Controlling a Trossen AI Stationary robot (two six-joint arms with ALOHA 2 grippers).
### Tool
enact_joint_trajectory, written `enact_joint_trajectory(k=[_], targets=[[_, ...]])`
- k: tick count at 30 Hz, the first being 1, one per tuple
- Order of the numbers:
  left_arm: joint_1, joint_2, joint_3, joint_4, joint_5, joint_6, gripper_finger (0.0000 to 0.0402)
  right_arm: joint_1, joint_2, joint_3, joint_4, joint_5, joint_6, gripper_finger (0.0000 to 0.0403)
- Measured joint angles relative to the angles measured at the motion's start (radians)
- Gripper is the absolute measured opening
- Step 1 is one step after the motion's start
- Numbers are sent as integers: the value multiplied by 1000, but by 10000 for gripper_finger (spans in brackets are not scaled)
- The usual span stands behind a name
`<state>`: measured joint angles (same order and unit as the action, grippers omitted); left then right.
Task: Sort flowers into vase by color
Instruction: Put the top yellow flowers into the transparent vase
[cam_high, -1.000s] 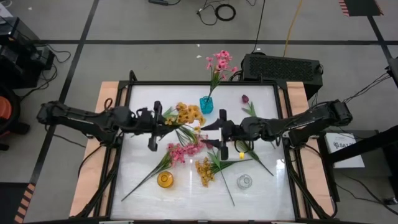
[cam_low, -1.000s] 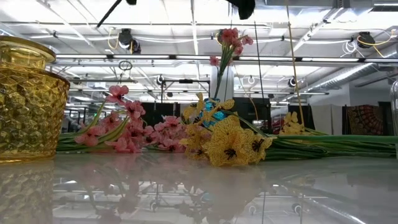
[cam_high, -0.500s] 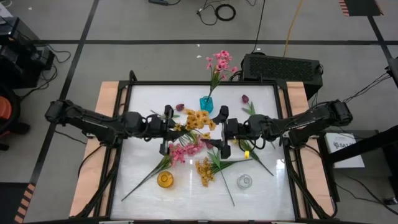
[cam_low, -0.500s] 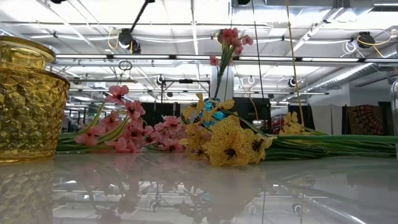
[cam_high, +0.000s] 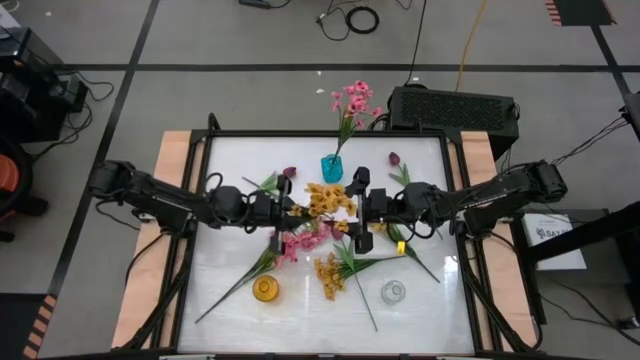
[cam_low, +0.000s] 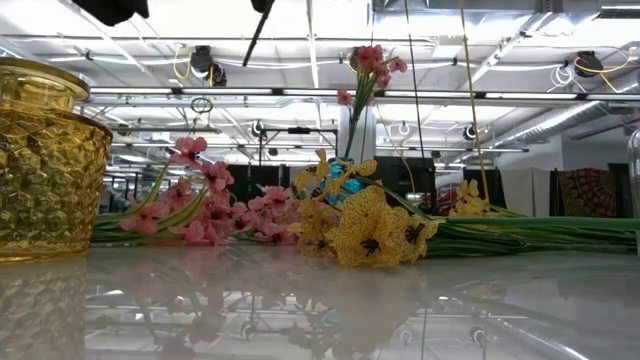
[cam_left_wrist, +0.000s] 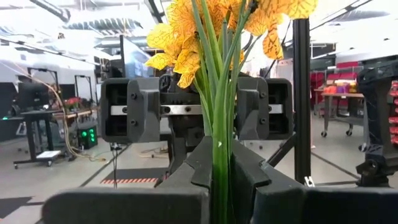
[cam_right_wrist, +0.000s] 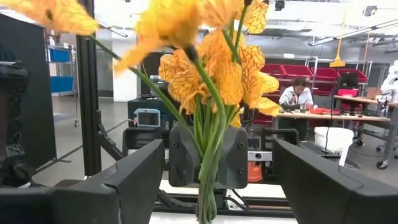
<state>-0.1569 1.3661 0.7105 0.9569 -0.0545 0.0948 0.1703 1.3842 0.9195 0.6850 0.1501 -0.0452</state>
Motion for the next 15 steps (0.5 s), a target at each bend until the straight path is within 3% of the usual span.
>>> enact_joint_trajectory(k=[10, 15], targets=[[2, 85, 58, 22, 37, 22, 26, 0, 0, 0, 0, -17, 7, 288], [7, 102, 74, 21, 37, 23, 26, 0, 0, 0, 2, -26, 21, 249]])
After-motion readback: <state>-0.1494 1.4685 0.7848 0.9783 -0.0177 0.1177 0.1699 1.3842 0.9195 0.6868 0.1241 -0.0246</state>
